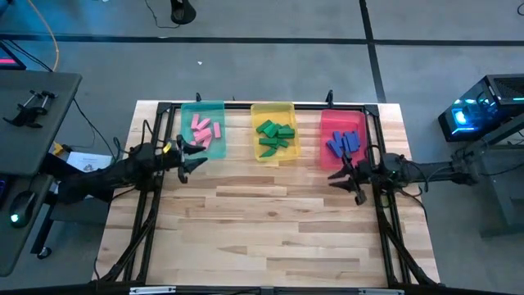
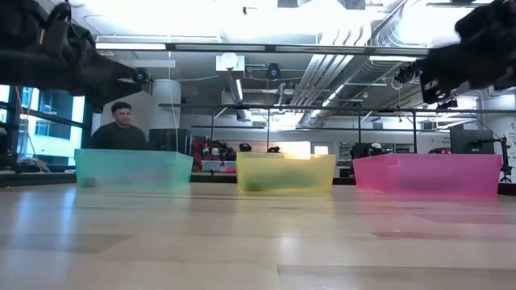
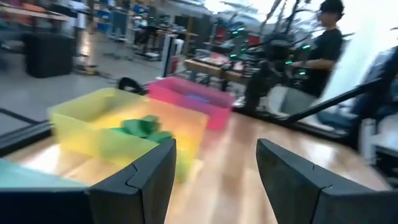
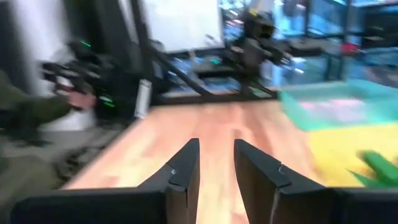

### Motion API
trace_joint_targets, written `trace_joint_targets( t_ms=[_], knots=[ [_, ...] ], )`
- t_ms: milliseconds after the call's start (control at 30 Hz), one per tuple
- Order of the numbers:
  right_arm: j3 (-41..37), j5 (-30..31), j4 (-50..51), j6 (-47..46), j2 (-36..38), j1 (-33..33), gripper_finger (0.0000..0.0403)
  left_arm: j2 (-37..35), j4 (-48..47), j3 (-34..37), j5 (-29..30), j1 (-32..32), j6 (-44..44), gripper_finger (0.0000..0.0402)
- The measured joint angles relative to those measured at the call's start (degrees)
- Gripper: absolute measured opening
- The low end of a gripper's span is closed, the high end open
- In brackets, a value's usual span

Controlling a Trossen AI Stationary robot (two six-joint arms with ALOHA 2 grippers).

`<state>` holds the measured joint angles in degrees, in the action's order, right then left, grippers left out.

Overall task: Sort blocks
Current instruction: Return to Home Position

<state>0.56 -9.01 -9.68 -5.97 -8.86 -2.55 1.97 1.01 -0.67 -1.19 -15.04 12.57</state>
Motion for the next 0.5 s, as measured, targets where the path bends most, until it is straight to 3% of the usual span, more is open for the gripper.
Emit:
trace_joint_targets(
  t_ms=[200,500],
  knots=[
    [0.0,3.8,8.1,2.0,0.3,6.5,0.0082,0.0,0.2,0.0,-3.6,-7.6,-4.7,0.0209],
    [0.0,4.5,8.2,6.9,3.4,8.9,0.0082,0.1,0.2,0.0,-3.6,-12.8,-8.1,0.0209]
  ],
)
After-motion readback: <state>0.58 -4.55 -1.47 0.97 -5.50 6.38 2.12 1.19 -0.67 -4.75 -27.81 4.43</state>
